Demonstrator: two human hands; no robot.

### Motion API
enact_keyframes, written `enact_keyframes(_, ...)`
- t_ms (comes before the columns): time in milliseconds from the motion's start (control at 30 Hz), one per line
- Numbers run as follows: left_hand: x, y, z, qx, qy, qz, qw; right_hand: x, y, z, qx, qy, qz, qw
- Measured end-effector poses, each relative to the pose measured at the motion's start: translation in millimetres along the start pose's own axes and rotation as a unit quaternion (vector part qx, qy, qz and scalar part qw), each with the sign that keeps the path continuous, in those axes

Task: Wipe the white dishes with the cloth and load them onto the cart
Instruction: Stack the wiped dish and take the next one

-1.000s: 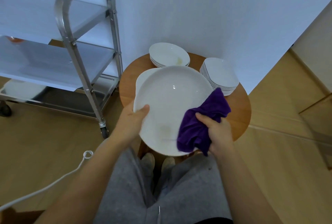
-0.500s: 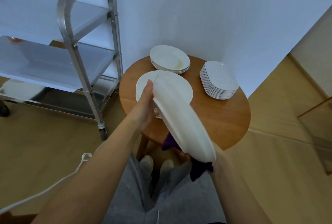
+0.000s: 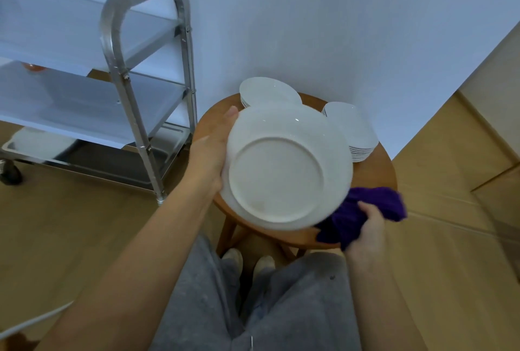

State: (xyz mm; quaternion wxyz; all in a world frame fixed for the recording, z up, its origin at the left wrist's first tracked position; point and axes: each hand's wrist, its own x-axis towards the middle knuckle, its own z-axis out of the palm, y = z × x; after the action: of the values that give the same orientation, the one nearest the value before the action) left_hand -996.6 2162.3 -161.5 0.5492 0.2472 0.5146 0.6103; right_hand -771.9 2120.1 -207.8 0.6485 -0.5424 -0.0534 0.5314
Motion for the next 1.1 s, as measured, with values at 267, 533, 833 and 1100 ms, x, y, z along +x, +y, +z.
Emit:
enact_keyframes(267, -13.9, -13.9, 21.4, -0.065, 0.066, -0.008, 0.996, -42.0, -20.2, 62.4, -0.263, -0.026, -0.461, 0.847)
enact_keyframes(533, -34.8, -29.6, 39.7, -0.078, 0.053, 0.071, 0.993, -58.8, 7.7, 107.7, -0.33, -0.08, -0.539, 0.771)
enact_keyframes(833, -30.1, -31.2, 20.1, -0.264, 0.028, -0.004, 0.964, -47.2, 42.9, 64.1, -0.472, -0.227, -0.608, 0.596)
enact_keyframes(1100, -25.2, -16.5, 22.5, -0.096, 0.106, 0.105, 0.984, -28.2, 11.4, 81.2, -0.306, -0.185, -0.432, 0.828)
